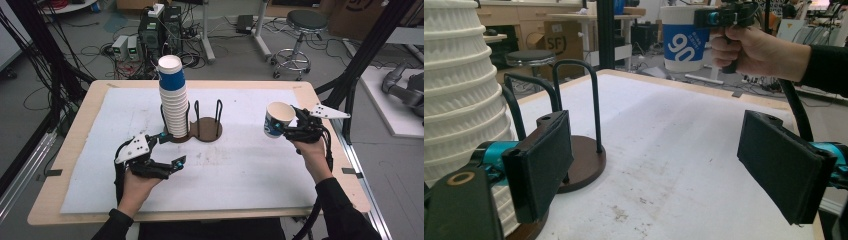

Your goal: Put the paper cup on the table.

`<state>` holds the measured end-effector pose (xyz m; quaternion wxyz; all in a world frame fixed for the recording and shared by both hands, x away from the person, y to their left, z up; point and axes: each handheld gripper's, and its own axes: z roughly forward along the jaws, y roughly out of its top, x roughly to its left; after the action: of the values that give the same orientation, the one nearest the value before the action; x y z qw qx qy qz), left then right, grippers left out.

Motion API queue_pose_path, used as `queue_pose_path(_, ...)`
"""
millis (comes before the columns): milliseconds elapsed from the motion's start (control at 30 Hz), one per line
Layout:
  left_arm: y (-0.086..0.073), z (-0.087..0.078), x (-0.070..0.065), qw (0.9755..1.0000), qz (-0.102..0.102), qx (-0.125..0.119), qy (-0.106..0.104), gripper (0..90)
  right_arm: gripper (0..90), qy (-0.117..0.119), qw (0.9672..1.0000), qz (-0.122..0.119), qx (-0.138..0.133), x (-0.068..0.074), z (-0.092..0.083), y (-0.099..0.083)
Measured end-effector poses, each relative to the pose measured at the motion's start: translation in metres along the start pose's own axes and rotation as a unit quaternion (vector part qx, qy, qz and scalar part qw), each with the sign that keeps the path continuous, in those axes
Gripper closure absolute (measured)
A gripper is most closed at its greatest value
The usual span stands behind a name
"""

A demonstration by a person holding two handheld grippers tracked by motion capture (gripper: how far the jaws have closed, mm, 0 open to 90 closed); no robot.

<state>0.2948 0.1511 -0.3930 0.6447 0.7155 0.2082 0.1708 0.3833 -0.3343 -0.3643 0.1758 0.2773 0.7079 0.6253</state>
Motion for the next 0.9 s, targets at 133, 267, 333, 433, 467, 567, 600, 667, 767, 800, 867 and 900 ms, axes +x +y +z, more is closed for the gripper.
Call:
queue_pose_path(133,0.0,0.0,0.0,1.0,0.001,0.002,0.001,14.7,19.6,-0.012,0.9999,-0.001,-0.005,-0.008,0.0,-0.003)
queue_pose_path(267,-0.001,0.001,0.0,1.0,0.002,0.003,0.0,14.7,19.6,-0.024,0.9997,0.005,-0.002,-0.016,0.003,-0.007)
queue_pose_path(333,-0.001,0.001,0.0,1.0,0.0,0.004,-0.001,14.7,19.6,-0.029,0.9995,0.01,-0.002,-0.019,0.005,-0.009)
queue_pose_path(433,-0.002,0.001,0.0,1.0,0.003,0.006,-0.001,14.7,19.5,-0.041,0.9991,0.012,0.002,-0.023,0.009,-0.012)
queue_pose_path(467,-0.002,0.001,0.0,1.0,0.004,0.006,-0.002,14.7,19.5,-0.047,0.9988,0.013,0.003,-0.023,0.01,-0.013)
queue_pose_path(567,-0.002,0.002,-0.001,1.0,0.003,0.006,-0.003,14.7,19.5,-0.059,0.9982,0.009,0.005,-0.026,0.015,-0.015)
queue_pose_path(600,-0.002,0.002,-0.001,1.0,0.004,0.006,-0.003,14.7,19.6,-0.062,0.998,0.008,0.006,-0.027,0.016,-0.016)
queue_pose_path(667,-0.002,0.001,-0.001,1.0,0.004,0.006,-0.002,14.7,19.6,-0.072,0.9974,0.008,0.008,-0.028,0.019,-0.019)
queue_pose_path(767,-0.002,0.001,-0.001,1.0,0.004,0.008,-0.002,14.6,19.6,-0.081,0.9965,0.014,0.009,-0.032,0.022,-0.022)
queue_pose_path(800,-0.002,0.001,-0.001,1.0,0.004,0.007,-0.002,14.7,19.6,-0.086,0.9961,0.016,0.012,-0.033,0.023,-0.023)
queue_pose_path(867,-0.002,0.001,-0.001,1.0,0.005,0.008,-0.002,14.7,19.6,-0.092,0.9954,0.021,0.016,-0.035,0.025,-0.026)
queue_pose_path(900,-0.002,0.001,-0.001,1.0,0.005,0.008,-0.002,14.7,19.6,-0.097,0.995,0.021,0.016,-0.037,0.025,-0.028)
